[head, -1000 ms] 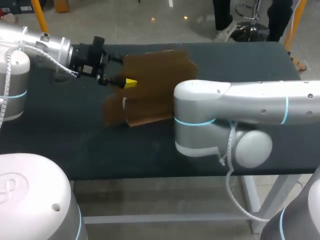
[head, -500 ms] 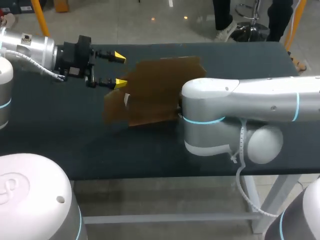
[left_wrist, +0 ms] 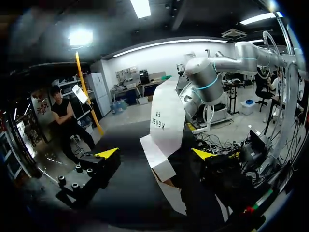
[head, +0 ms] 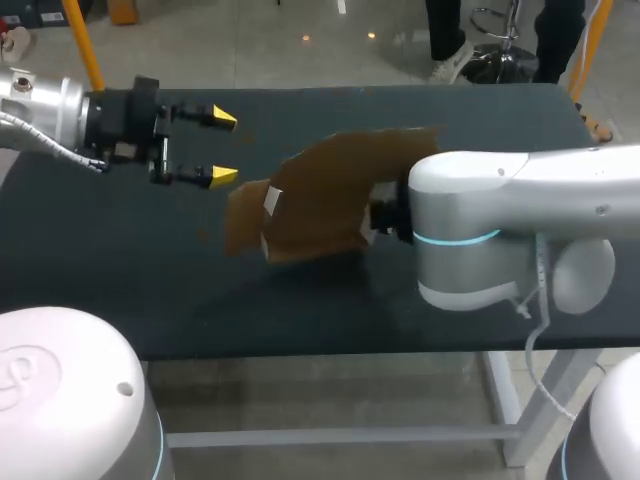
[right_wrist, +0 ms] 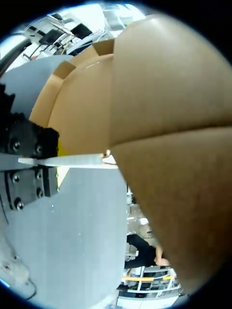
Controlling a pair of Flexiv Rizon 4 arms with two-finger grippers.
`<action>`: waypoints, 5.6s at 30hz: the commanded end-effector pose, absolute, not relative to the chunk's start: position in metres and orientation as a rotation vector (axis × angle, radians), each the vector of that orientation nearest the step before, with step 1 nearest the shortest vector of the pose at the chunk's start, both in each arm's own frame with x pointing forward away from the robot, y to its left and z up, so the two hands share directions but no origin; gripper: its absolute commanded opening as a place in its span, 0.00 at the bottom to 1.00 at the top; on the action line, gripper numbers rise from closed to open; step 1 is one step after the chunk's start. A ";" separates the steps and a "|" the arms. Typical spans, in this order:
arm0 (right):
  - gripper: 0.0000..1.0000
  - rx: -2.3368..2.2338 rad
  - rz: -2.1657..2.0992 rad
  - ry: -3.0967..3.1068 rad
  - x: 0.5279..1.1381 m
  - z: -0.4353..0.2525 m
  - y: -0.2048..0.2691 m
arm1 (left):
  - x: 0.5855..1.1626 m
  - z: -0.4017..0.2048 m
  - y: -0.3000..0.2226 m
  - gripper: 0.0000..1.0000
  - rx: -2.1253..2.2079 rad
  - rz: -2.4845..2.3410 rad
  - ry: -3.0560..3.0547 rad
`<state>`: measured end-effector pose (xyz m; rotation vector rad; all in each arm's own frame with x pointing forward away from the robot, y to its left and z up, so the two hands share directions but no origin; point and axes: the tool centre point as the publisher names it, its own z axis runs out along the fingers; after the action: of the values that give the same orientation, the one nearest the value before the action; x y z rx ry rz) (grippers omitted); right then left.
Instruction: Assemble the packaging by folding the flat box into shape, placing the metal phone stand inside, and closing the box properly
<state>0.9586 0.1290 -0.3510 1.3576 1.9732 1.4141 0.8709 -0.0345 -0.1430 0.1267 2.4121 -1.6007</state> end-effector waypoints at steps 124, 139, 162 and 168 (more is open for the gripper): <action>0.00 2.186 0.126 2.569 0.912 -0.359 0.095 | 0.836 -0.155 0.027 1.00 0.191 -1.174 2.758; 0.00 2.302 -0.054 2.500 0.892 -0.371 0.091 | 0.836 -0.155 0.027 1.00 0.191 -1.174 2.758; 0.00 2.330 -0.091 2.543 0.885 -0.376 0.093 | 0.836 -0.155 0.027 1.00 0.191 -1.174 2.758; 0.00 2.337 -0.157 2.506 0.887 -0.379 0.097 | 0.836 -0.155 0.027 1.00 0.191 -1.174 2.758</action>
<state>0.8835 0.0898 -0.3778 2.3399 2.5244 -0.1030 0.8372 0.0266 -0.1560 0.1905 2.7543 -1.1784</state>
